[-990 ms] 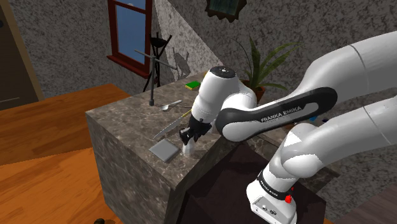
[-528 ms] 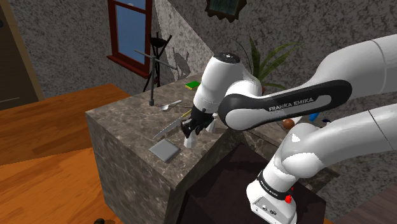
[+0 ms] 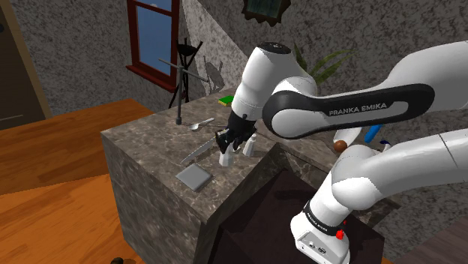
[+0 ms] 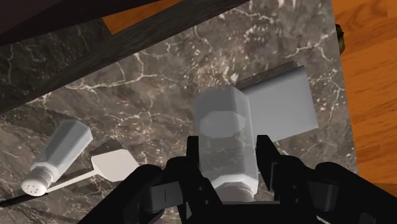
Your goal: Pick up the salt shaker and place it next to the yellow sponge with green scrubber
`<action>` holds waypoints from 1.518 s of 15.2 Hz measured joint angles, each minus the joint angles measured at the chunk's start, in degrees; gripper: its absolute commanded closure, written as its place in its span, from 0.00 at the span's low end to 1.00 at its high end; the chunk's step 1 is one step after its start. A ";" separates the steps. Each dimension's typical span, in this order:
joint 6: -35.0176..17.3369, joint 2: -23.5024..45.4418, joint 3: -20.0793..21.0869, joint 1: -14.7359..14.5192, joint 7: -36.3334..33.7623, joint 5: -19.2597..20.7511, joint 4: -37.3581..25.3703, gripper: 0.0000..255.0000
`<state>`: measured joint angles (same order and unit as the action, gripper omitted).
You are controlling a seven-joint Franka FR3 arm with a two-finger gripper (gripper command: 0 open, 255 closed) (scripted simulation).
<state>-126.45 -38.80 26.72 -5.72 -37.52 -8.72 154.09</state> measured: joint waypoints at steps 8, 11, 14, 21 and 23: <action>6.81 -2.19 -1.74 0.06 0.86 0.63 -4.68 1.00; 9.31 -2.45 -2.35 0.29 1.18 1.02 -6.95 1.00; 11.41 -2.87 -2.64 0.27 1.19 1.15 -8.64 1.00; 8.47 1.87 -8.85 4.81 8.73 5.09 -10.48 1.00; 7.42 4.19 -10.75 6.36 11.10 6.34 -11.81 1.00</action>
<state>-119.03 -34.61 15.97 0.65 -26.42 -2.39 142.28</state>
